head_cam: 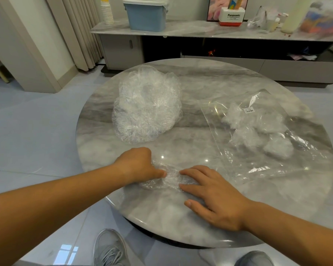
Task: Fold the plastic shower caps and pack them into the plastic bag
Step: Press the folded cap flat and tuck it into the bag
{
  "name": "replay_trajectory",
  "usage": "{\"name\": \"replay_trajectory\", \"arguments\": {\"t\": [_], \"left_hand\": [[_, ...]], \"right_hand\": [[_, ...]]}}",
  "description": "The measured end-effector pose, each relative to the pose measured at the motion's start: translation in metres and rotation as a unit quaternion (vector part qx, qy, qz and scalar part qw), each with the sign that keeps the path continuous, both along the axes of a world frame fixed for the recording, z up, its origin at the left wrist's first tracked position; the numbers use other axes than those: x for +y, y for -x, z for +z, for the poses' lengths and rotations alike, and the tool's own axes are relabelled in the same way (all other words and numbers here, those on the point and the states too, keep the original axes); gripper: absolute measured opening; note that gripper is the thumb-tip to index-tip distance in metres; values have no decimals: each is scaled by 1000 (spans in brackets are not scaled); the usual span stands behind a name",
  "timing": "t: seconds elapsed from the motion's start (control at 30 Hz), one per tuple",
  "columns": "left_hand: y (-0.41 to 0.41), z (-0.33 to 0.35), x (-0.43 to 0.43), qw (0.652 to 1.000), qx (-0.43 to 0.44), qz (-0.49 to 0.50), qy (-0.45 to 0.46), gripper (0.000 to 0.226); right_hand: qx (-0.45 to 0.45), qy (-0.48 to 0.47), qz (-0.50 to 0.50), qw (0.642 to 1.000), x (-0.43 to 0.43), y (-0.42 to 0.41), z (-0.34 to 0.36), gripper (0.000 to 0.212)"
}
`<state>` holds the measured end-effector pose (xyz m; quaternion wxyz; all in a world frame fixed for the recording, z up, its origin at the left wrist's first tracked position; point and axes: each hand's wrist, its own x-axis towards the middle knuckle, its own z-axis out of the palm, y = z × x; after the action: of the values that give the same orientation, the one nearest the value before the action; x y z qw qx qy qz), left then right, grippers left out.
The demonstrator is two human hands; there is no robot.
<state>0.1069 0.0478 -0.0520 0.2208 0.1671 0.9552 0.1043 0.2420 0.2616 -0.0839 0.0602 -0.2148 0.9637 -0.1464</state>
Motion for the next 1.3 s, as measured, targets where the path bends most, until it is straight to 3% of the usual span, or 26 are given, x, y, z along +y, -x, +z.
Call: {"name": "replay_trajectory", "arguments": {"t": [0.33,0.5,0.57,0.77,0.9,0.97,1.07,1.17,1.3], "left_hand": [[-1,-4,-3,984,-96,36,-148,34],[-8,-9,2,958,-161,93,-219,28],[-10,-7,4,937,-196,138,-255,26],[-14,5,6,830,-339,224,-381,16],[-22,11,13,791,-383,229,-418,10],[-25,12,15,781,-400,224,-425,20],[-29,9,18,793,-409,207,-402,32],[-35,6,25,837,-373,170,-363,18],[-38,2,32,889,-340,104,-287,21]], "right_hand": [[61,-25,-13,998,-9,-1,9,53],[19,-33,18,999,-11,1,6,58],[7,-46,30,998,-10,1,3,61],[10,-68,21,997,-12,-3,1,65],[12,-42,14,999,-11,-3,4,58],[21,-7,13,1000,-7,-6,6,50],[55,53,5,997,3,-10,10,36],[109,94,-71,987,14,-10,18,29],[58,37,-223,972,24,0,32,35]]}}
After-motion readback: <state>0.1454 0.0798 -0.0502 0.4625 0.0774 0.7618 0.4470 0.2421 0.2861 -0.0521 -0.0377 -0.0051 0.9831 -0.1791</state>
